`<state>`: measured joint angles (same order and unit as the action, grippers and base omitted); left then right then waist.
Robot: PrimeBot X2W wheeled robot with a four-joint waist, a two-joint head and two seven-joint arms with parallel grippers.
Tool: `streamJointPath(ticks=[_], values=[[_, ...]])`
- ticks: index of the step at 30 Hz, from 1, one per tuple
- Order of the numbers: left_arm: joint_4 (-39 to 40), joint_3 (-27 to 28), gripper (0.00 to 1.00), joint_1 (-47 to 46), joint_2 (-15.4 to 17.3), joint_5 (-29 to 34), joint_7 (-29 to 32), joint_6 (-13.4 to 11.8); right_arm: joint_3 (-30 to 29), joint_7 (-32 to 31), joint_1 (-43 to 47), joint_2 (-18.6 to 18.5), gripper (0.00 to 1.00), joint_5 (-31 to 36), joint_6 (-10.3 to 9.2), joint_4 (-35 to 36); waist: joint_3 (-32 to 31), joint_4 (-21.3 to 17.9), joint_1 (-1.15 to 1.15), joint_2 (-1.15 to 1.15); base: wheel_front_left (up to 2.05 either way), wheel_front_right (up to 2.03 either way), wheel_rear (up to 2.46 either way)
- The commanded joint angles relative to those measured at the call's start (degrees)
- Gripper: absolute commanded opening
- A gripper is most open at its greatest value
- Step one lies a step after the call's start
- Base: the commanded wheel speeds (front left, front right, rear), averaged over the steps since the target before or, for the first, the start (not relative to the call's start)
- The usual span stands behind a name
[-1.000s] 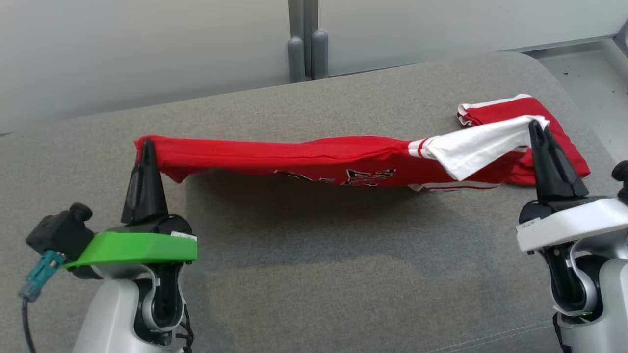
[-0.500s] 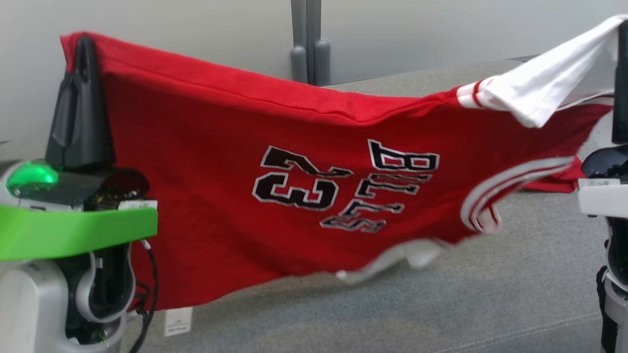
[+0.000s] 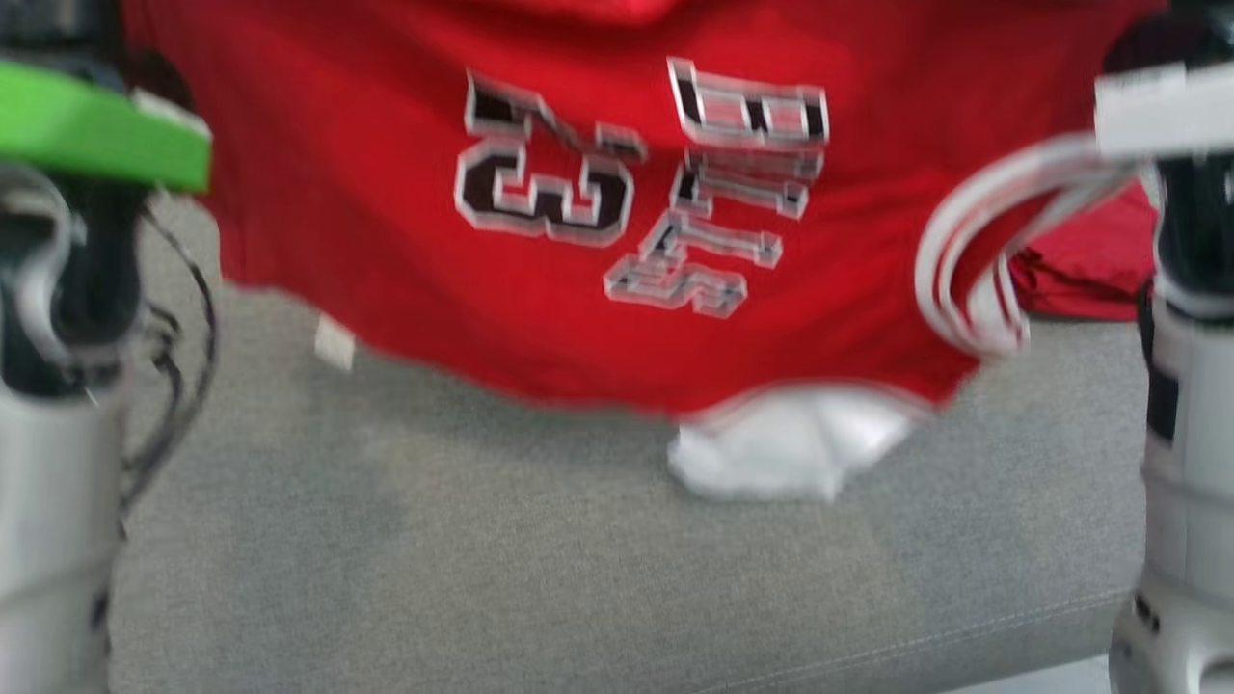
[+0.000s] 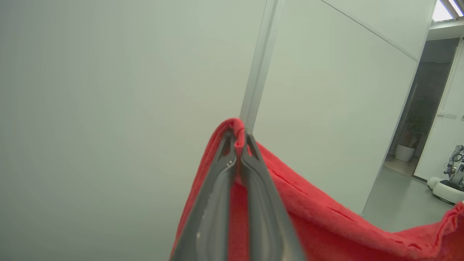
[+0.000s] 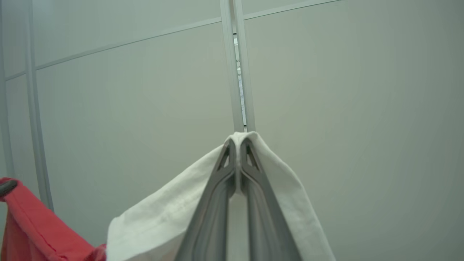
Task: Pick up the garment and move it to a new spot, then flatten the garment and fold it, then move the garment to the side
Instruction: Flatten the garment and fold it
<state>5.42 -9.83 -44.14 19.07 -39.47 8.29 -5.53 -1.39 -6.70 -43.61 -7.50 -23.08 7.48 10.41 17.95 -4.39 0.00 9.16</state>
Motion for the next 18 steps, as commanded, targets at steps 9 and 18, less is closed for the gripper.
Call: streamJointPath(ticks=[9, 18], values=[[-24.1, -1.1, 0.0, -27.2, 4.9, 10.0, -2.9, -0.2, 0.5, 13.9, -28.1, 2.9, 0.0, 6.1, 0.02, -24.3, 14.4, -4.1, 0.0, 0.0, 0.0, 0.0, 0.0], [-41.0, -3.6, 0.0, -38.6, 7.1, 17.1, -19.8, 3.2, 7.9, 21.2, -32.1, 4.6, 0.0, 4.0, 0.01, -38.2, 21.6, -7.9, 0.0, 0.0, 0.0, 0.0, 0.0]])
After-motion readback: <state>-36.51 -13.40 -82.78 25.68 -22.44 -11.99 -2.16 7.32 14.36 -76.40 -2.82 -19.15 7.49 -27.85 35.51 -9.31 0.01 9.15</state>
